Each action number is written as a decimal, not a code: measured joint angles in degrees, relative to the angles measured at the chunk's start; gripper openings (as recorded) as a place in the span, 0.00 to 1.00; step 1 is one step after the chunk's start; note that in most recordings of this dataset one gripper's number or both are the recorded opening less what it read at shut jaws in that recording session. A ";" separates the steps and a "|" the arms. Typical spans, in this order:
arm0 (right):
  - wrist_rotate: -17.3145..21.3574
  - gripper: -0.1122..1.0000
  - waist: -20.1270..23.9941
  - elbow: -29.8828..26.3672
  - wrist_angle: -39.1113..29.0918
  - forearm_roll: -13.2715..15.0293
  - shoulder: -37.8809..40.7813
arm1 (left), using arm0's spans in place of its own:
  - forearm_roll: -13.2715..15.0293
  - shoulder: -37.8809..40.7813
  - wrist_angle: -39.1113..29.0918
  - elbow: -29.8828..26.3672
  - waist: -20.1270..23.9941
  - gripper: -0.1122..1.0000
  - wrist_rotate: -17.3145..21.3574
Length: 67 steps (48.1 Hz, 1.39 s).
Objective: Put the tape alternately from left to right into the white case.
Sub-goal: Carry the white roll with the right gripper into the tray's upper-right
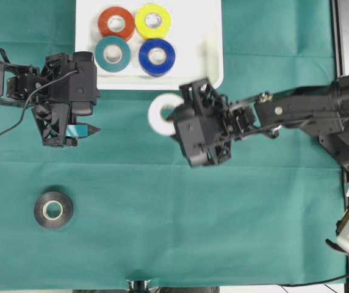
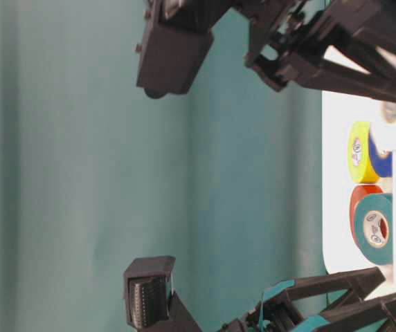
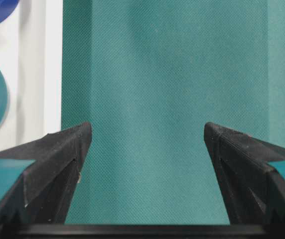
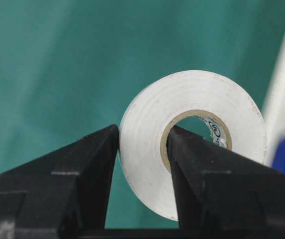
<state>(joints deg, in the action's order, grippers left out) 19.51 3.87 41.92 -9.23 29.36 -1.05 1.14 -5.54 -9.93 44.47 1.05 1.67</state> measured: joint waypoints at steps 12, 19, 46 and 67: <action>-0.09 0.14 -5.63 1.23 -1.93 0.00 -2.20 | 0.09 0.00 0.00 0.18 0.00 0.95 -0.09; -0.18 0.14 -9.76 1.67 -1.93 0.00 -2.37 | 0.00 0.00 0.00 0.18 -0.09 0.95 -0.09; -0.62 0.14 -26.10 1.76 3.87 0.00 -2.29 | 0.00 0.00 0.97 0.18 0.00 0.95 -0.09; -0.62 0.14 -30.23 1.14 5.54 0.00 1.41 | 0.09 0.00 0.97 0.18 0.00 0.95 -0.09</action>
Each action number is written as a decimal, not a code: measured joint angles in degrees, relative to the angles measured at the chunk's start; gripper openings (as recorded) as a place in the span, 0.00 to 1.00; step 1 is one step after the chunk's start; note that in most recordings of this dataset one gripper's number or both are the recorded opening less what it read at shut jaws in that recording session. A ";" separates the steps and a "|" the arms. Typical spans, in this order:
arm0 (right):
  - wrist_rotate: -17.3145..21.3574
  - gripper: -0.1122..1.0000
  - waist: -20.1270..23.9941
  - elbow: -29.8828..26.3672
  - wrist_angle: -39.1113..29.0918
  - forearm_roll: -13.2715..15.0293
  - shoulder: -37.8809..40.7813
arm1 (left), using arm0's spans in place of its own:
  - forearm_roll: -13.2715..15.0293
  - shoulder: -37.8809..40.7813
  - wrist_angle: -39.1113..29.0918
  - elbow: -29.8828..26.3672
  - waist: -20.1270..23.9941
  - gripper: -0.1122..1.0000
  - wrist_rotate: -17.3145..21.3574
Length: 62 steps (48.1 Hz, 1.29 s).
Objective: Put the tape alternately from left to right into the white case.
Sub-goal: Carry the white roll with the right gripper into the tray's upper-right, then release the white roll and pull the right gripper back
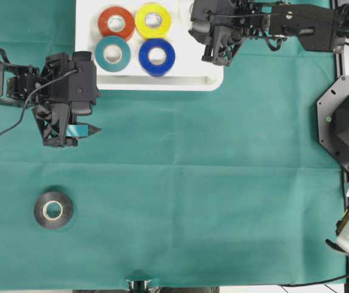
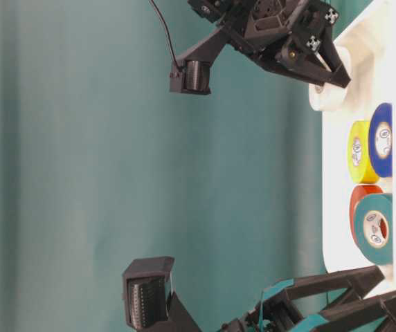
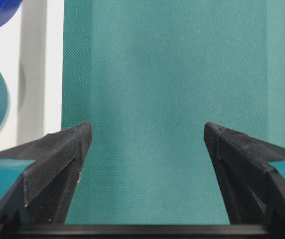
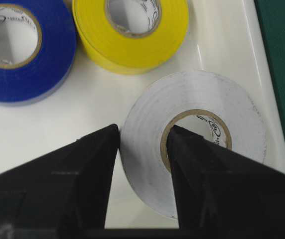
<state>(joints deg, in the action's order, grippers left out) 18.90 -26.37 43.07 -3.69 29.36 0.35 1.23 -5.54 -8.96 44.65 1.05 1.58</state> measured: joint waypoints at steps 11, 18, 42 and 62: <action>0.00 0.14 0.00 -0.09 0.62 0.00 0.00 | -0.09 -0.09 0.00 0.00 -0.09 0.95 -0.09; 0.18 0.17 -0.09 -0.18 0.70 0.00 0.00 | -0.09 0.00 0.00 0.00 -0.09 0.95 0.00; 0.35 0.85 -0.09 0.18 0.70 0.00 0.00 | -0.09 0.00 0.00 0.00 -0.09 0.95 0.00; 0.44 0.85 4.22 5.89 1.05 0.00 -6.68 | 0.00 0.00 0.00 0.00 -0.09 0.95 0.00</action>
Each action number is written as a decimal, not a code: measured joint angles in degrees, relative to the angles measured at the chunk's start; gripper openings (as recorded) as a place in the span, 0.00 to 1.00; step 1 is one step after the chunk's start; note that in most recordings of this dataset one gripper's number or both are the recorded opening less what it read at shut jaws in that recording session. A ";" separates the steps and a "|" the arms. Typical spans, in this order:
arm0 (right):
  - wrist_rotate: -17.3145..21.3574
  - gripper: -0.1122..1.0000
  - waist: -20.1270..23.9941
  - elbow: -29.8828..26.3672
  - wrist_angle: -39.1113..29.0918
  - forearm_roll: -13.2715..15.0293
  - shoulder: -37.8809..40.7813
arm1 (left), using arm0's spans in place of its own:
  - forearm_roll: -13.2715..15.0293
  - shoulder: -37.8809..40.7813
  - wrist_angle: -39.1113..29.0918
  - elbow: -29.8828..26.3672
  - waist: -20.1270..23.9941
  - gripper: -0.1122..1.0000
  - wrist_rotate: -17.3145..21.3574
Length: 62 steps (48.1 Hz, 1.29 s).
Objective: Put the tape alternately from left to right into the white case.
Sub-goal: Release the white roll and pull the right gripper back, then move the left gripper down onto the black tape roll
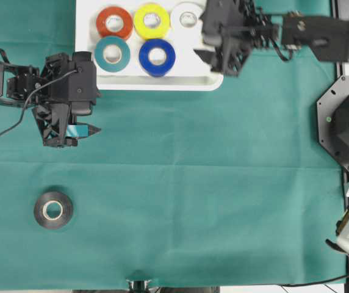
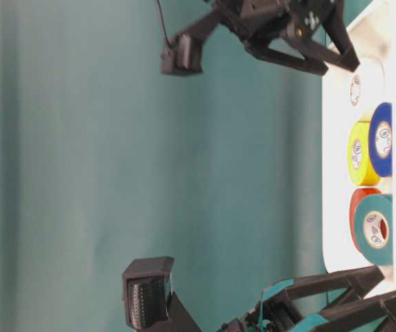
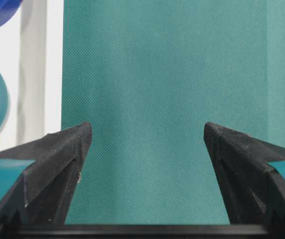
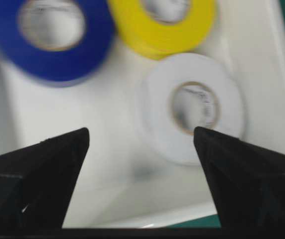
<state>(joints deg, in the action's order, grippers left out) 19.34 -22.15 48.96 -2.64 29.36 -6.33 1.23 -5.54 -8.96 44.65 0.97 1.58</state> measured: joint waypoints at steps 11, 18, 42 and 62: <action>0.09 0.85 4.75 3.60 1.67 0.09 -5.54 | 0.00 0.00 0.00 0.00 0.00 0.95 0.00; 0.18 0.85 7.56 5.36 3.60 0.00 -7.73 | -0.09 0.00 0.00 0.00 0.00 0.95 0.00; 0.26 0.85 17.93 7.65 5.80 0.00 -8.53 | -0.09 0.00 -0.09 0.00 -0.09 0.95 -0.09; 0.26 0.85 19.25 7.82 6.06 0.00 -8.53 | 0.00 -0.09 -0.35 0.00 -1.23 0.95 0.00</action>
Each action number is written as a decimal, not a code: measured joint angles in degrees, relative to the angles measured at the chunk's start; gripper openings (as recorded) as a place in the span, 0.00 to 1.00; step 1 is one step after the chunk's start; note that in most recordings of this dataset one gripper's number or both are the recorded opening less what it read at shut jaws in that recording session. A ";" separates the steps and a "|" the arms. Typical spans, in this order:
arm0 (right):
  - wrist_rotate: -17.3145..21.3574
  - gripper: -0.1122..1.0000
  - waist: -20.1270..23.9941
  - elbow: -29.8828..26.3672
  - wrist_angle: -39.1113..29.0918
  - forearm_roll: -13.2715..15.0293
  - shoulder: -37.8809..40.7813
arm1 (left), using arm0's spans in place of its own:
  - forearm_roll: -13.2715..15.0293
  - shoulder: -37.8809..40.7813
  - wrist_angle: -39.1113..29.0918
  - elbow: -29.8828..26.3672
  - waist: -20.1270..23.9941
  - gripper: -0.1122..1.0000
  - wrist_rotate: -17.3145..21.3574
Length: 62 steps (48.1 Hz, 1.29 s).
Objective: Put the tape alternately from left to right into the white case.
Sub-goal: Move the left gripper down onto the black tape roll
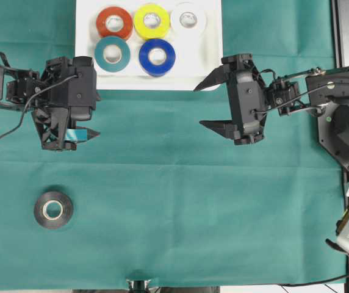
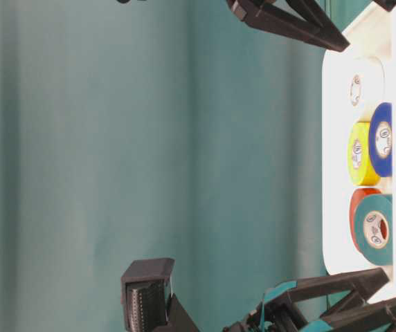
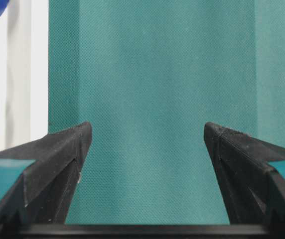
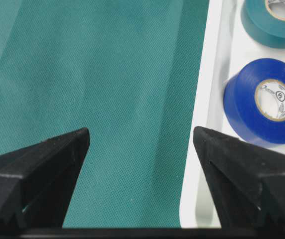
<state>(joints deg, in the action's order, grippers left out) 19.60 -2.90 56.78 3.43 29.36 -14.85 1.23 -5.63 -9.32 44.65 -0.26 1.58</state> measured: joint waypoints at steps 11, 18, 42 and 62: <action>0.00 0.85 0.00 0.09 0.09 -0.09 -0.09 | 0.00 -0.09 -0.26 0.18 -2.29 0.95 -0.09; 0.00 0.85 0.00 0.09 0.09 -0.09 0.00 | 0.00 -1.32 -1.41 0.44 -6.33 0.95 0.00; 0.00 0.85 0.00 0.18 0.09 0.00 0.00 | 0.00 -2.29 -1.76 2.81 -19.07 0.95 -0.26; 0.00 0.85 0.09 0.18 1.49 -0.09 0.00 | 0.00 -1.23 -5.36 3.08 -24.26 0.94 -0.44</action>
<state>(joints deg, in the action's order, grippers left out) 19.60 -2.81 56.95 4.92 29.27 -14.85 1.23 -6.86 -14.68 47.72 -24.52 1.14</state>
